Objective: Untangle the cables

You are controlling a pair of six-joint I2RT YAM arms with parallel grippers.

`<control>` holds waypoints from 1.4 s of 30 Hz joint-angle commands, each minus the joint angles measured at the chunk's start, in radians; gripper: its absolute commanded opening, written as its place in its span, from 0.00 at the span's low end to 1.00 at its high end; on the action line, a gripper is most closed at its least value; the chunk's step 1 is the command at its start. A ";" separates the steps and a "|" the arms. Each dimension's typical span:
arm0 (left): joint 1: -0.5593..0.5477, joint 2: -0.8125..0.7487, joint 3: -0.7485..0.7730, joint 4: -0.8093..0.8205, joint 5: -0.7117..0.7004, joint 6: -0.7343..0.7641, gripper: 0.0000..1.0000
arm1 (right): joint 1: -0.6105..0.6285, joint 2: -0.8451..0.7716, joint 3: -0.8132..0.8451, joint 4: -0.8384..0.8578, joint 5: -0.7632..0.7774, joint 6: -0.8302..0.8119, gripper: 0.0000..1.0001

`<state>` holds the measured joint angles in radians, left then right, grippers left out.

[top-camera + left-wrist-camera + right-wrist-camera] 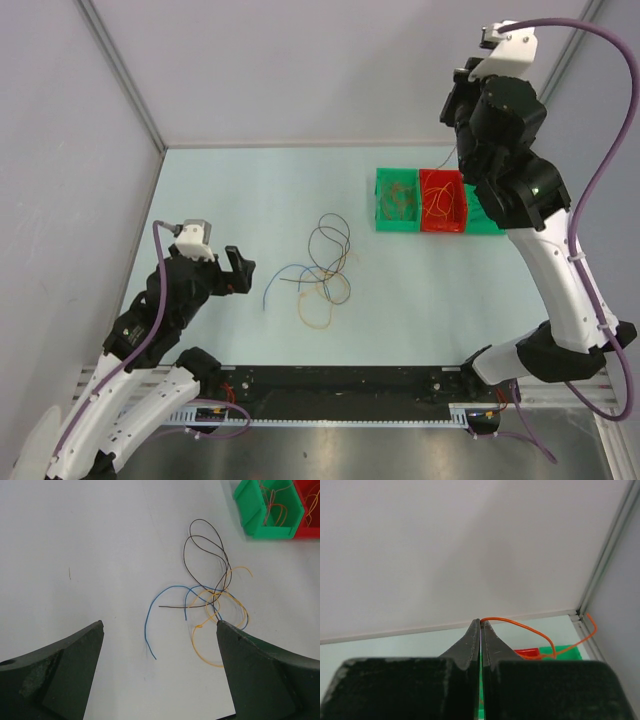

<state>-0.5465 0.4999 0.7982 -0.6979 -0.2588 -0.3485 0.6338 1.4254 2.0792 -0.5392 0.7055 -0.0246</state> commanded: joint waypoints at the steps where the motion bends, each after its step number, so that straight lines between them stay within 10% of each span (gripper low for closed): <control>1: 0.011 0.008 0.003 0.025 -0.011 -0.001 1.00 | -0.123 0.013 0.012 0.056 -0.102 0.066 0.00; 15: 0.022 0.037 0.004 0.023 -0.010 -0.003 1.00 | -0.379 0.184 0.107 0.053 -0.391 0.198 0.00; 42: 0.040 0.042 0.003 0.028 0.004 0.002 1.00 | -0.318 0.369 0.191 0.065 -0.379 0.147 0.00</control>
<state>-0.5163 0.5434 0.7986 -0.6979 -0.2588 -0.3489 0.2790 1.7798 2.1616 -0.4995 0.2806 0.1734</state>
